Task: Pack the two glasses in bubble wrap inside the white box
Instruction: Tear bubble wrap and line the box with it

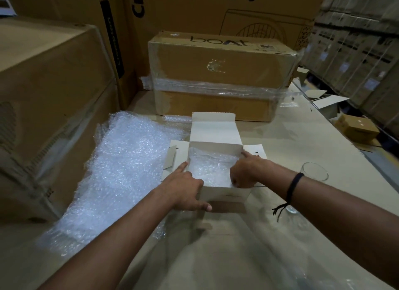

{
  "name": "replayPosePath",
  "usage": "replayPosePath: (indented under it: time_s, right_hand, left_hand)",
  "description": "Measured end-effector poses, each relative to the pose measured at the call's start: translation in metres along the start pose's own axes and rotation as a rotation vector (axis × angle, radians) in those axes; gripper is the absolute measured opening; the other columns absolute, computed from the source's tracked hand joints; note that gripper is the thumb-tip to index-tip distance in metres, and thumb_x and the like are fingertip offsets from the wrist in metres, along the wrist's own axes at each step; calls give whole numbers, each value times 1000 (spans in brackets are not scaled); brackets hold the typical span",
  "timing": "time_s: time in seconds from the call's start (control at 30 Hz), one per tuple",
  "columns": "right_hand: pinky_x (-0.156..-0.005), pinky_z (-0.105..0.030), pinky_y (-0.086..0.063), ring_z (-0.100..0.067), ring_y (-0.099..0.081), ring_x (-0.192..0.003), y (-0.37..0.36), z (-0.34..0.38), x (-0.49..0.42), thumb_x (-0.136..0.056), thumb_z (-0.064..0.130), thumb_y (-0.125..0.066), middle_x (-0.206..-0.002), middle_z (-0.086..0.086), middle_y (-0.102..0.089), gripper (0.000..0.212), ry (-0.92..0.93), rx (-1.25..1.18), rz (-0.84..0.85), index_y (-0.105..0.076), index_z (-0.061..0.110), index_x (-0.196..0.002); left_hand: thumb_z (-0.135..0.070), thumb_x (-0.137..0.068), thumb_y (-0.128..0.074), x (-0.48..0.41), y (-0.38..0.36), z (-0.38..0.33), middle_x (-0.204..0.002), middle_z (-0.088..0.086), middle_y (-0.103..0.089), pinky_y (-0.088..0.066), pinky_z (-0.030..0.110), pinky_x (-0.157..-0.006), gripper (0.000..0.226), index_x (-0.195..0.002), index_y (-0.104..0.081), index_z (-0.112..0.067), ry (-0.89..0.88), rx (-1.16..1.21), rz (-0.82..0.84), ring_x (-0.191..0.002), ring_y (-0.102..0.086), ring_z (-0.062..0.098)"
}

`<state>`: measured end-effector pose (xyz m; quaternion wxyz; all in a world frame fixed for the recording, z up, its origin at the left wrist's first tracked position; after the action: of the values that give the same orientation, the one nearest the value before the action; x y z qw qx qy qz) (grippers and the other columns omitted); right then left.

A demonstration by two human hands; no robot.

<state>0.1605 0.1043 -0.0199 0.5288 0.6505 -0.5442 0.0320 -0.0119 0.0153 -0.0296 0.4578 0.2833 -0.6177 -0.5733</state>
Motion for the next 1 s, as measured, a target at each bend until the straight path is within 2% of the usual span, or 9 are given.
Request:
replayPosePath:
  time_s: [0.07, 0.17, 0.27, 0.47, 0.63, 0.73, 0.83, 0.9, 1.0]
  right_hand:
    - [-112, -48, -31, -24, -58, -115, 7, 1, 0, -94, 24, -51, -119, -1, -66, 28, 10, -102, 27, -67, 19, -116]
    - [-87, -37, -53, -26, -63, -101, 29, -6, -9, -94, 16, -50, -116, -6, -67, 28, -34, -271, -227, -65, 16, -117]
    - [-96, -40, -50, -26, -56, -119, 46, -1, -27, -93, 9, -51, -140, -4, -54, 46, 4, -436, -419, -51, 21, -137]
    - [-109, -39, -34, -28, -34, -135, 48, 36, -50, -98, 7, -38, -163, 8, -12, 68, 121, -252, -342, -11, 30, -155]
    - [-112, -39, -29, -28, -31, -138, 43, 35, -53, -99, 6, -39, -161, 11, -21, 65, 117, -274, -329, -19, 32, -154]
    - [-108, -35, -39, -21, -42, -134, 46, 25, -39, -91, -3, -44, -156, 9, -35, 67, 125, -431, -414, -35, 28, -149]
    - [-101, -37, -46, -20, -52, -128, 43, 24, -9, -94, 6, -49, -146, 6, -49, 51, 70, -563, -560, -50, 26, -141]
    - [-101, -37, -45, -22, -52, -128, 35, 38, 19, -99, 25, -51, -142, 5, -55, 39, 44, -614, -648, -54, 25, -137]
    - [-89, -39, -49, -28, -62, -108, 16, 79, 58, -94, 29, -56, -122, -1, -67, 28, 46, -637, -1007, -68, 19, -118]
  left_hand:
    - [-80, -83, -37, 1, -1, -1, -100, 9, -66, 1, 45, -121, 74, -115, -56, -16, -8, -12, -28, -110, -56, 22]
    - [-73, -85, -43, 6, -5, 0, -103, 7, -67, -6, 46, -120, 65, -114, -58, -17, -9, 2, -134, -111, -56, 22]
    - [-61, -84, -53, 14, -8, -3, -112, -1, -69, -15, 48, -114, 50, -113, -66, -21, 22, -34, -325, -114, -55, 21]
    - [-43, -66, -69, 25, -24, -3, -81, -2, -72, -24, 49, -102, 24, -78, -69, -21, 123, -88, -482, -104, -63, 26]
    - [-43, -64, -75, 29, -35, -1, -101, 1, -74, -27, 48, -102, 48, -105, -70, -17, 84, -9, -600, -111, -62, 26]
    - [-28, -76, -62, 46, -38, 4, -120, 2, -67, -34, 46, -100, 37, -110, -68, -15, 65, 109, -809, -118, -58, 24]
    - [-23, -81, -59, 76, -50, 20, -113, 1, -68, -39, 41, -92, 25, -101, -72, -15, 239, 272, -1042, -108, -60, 23]
    - [-32, -82, -58, 98, -63, 36, -110, -2, -69, -37, 39, -91, 26, -98, -74, -19, 505, 362, -1019, -105, -60, 23]
    - [-47, -87, -61, 115, -82, 54, -128, -6, -61, -30, 41, -98, 35, -114, -71, -27, 763, 440, -587, -121, -51, 21]
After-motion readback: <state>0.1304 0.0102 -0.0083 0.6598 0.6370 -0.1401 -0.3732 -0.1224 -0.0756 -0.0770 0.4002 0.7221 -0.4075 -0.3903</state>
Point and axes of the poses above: each hand's wrist, its own x-axis away from the middle knuckle, its own y-axis out of the back of the hand, z = x × y, the point moved 2 cm from there along -x, towards the middle knuckle
